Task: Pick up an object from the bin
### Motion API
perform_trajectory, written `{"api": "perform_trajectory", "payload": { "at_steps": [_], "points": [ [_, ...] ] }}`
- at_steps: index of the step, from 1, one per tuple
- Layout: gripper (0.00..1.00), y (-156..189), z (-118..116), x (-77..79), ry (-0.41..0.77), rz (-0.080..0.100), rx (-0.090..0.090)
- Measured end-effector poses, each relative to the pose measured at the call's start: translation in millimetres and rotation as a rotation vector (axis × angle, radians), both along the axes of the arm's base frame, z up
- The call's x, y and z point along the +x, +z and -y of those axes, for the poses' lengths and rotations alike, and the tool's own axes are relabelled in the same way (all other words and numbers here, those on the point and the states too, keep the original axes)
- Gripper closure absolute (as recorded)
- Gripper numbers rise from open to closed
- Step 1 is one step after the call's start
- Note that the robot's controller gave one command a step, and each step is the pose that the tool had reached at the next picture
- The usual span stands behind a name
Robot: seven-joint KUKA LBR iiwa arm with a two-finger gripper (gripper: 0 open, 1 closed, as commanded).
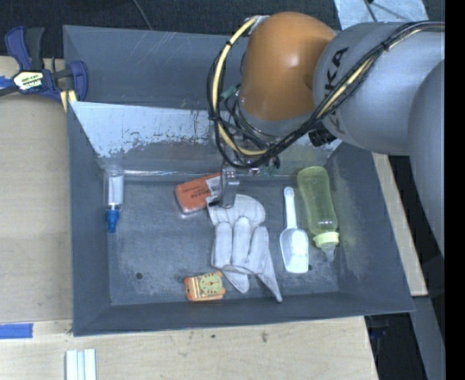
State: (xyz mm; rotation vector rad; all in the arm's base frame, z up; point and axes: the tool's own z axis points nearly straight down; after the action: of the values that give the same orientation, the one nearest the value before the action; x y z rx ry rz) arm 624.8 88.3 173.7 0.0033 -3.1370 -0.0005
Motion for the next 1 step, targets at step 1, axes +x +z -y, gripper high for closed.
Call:
{"api": "perform_trajectory", "payload": {
  "at_steps": [1],
  "points": [
    [0.0,5.4,0.4,1.5,-0.001,0.008,0.001]
  ]
}}
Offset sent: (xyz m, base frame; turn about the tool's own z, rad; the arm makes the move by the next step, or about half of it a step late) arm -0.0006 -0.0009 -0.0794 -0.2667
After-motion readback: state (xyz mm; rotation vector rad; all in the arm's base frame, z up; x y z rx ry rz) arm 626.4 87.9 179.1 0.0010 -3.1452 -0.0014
